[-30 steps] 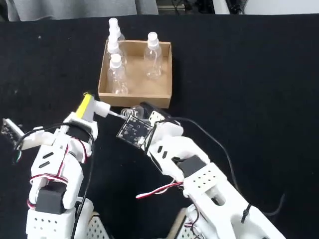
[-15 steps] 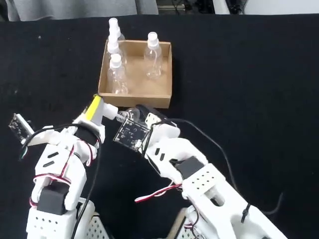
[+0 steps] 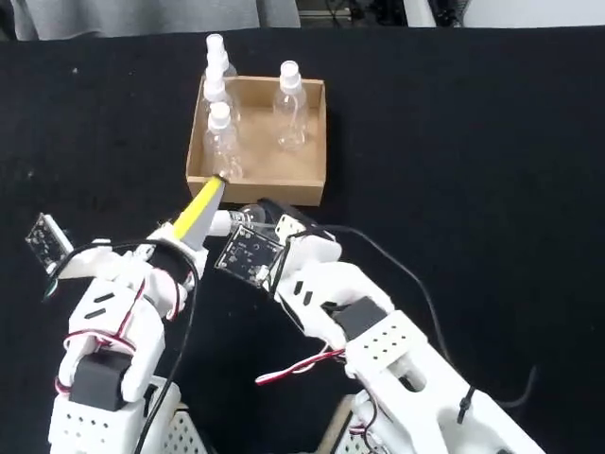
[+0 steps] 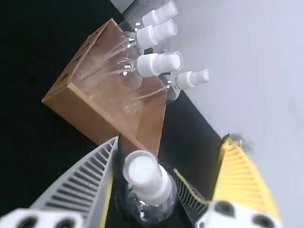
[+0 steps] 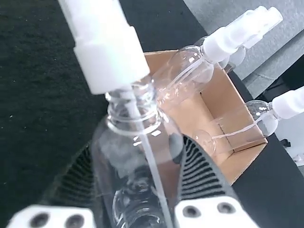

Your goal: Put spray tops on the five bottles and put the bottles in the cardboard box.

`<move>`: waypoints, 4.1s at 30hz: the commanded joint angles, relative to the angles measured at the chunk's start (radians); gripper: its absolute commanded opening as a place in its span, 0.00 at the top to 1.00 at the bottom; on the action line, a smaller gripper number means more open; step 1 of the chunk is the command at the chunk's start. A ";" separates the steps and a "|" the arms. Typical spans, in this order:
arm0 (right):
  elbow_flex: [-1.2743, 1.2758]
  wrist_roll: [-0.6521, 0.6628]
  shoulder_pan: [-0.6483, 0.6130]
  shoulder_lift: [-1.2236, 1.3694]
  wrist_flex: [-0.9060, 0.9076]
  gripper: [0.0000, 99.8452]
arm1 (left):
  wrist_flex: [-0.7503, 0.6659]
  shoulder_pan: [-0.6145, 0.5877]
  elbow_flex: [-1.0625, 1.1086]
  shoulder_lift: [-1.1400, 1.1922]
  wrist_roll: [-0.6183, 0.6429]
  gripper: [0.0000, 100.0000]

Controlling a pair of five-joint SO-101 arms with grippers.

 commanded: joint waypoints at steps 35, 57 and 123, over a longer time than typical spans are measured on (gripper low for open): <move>0.004 -0.299 -0.026 -0.041 -0.183 0.96 | -0.057 -0.306 0.039 -0.008 0.074 0.69; 0.033 -0.296 -0.078 -0.033 -0.178 0.96 | 0.075 -0.051 0.039 -0.008 -0.107 0.69; 0.008 -0.301 -0.074 -0.035 -0.112 0.99 | 0.149 0.054 0.005 -0.008 -0.222 0.69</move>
